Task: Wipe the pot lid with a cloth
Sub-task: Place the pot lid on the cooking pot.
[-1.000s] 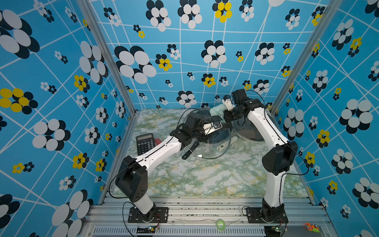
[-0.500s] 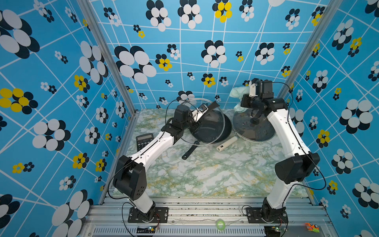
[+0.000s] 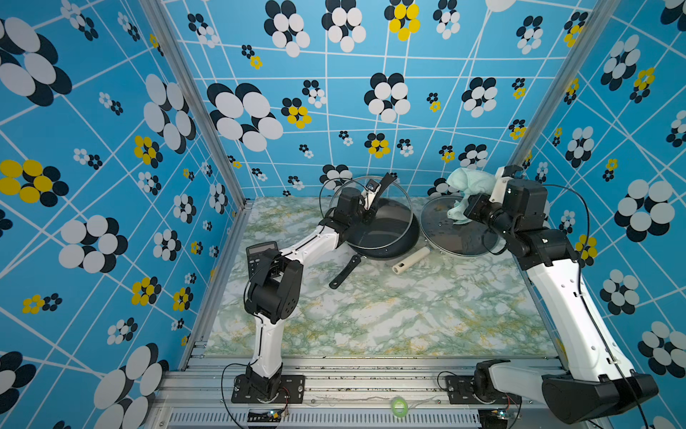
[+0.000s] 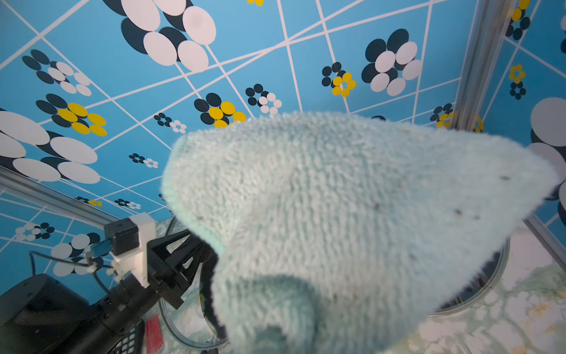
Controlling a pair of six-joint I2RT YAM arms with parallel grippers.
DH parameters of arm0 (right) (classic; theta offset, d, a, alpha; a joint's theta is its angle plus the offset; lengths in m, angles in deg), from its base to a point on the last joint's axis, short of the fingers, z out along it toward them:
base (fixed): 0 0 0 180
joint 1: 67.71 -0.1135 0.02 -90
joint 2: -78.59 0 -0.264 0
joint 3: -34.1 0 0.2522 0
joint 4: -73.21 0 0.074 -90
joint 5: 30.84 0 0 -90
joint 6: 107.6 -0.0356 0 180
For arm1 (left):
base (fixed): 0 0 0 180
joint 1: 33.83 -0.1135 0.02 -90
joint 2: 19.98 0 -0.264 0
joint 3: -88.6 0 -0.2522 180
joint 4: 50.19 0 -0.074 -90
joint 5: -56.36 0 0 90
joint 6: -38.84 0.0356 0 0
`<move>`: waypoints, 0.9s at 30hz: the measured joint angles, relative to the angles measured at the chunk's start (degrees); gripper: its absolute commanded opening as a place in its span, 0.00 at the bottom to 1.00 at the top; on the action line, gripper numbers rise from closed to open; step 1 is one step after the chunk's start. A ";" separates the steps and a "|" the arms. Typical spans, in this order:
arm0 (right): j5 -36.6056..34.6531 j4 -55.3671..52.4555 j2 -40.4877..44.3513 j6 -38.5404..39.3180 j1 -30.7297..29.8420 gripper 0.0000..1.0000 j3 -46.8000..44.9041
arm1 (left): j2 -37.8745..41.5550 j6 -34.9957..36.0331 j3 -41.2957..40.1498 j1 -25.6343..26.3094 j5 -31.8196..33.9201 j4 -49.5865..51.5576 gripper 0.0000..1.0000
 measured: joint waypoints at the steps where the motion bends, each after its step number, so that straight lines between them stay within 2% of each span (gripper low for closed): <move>1: -0.48 -0.72 1.29 -0.22 0.00 0.00 -0.76 | -0.76 -0.28 0.00 0.22 0.31 0.11 0.00; 9: -3.48 -3.72 8.46 -1.60 0.00 0.00 -3.06 | -3.98 -3.04 0.02 0.96 1.51 -1.14 0.00; 27: -3.78 -6.40 6.03 -1.18 0.00 0.00 -2.97 | -11.15 -5.86 2.67 4.94 6.19 -5.07 0.00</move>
